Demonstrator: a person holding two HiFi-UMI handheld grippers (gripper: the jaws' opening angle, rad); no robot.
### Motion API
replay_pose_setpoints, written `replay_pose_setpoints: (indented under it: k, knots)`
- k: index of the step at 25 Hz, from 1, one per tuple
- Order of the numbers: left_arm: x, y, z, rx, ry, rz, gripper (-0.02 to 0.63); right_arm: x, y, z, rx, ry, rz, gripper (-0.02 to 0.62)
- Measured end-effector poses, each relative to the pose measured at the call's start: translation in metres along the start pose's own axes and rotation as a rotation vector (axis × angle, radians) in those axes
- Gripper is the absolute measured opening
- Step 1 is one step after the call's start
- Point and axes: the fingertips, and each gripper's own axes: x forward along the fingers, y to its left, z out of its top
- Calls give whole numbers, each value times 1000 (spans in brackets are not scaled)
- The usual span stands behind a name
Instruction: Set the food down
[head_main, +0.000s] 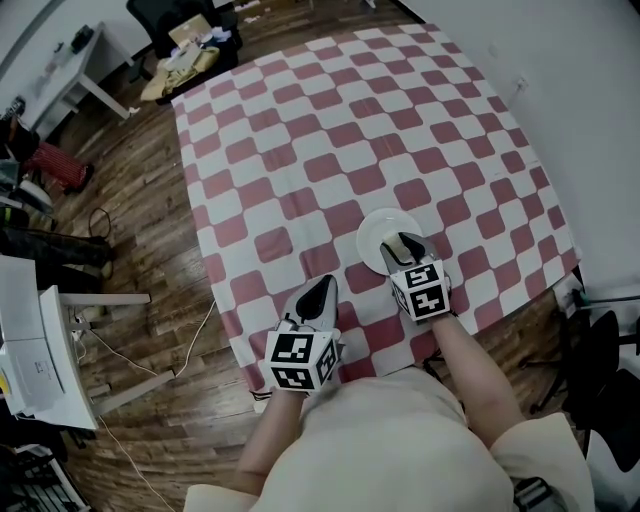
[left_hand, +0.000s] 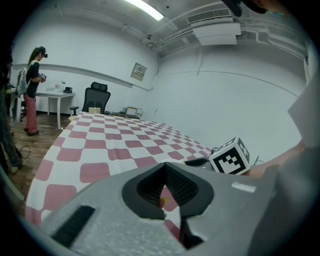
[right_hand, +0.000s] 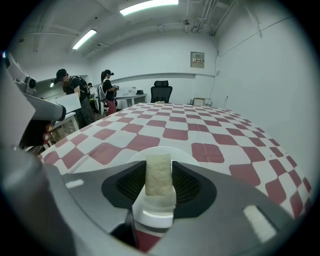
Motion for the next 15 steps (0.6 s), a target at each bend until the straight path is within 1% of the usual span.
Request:
replay_pose_setpoints:
  k: [6, 15]
  knots:
    - [0, 2, 0, 4, 5, 8, 8, 10, -2, -7, -3, 38, -3, 170]
    - [0, 4, 0, 4, 6, 9, 8, 16, 0, -9, -23, 66, -10, 170]
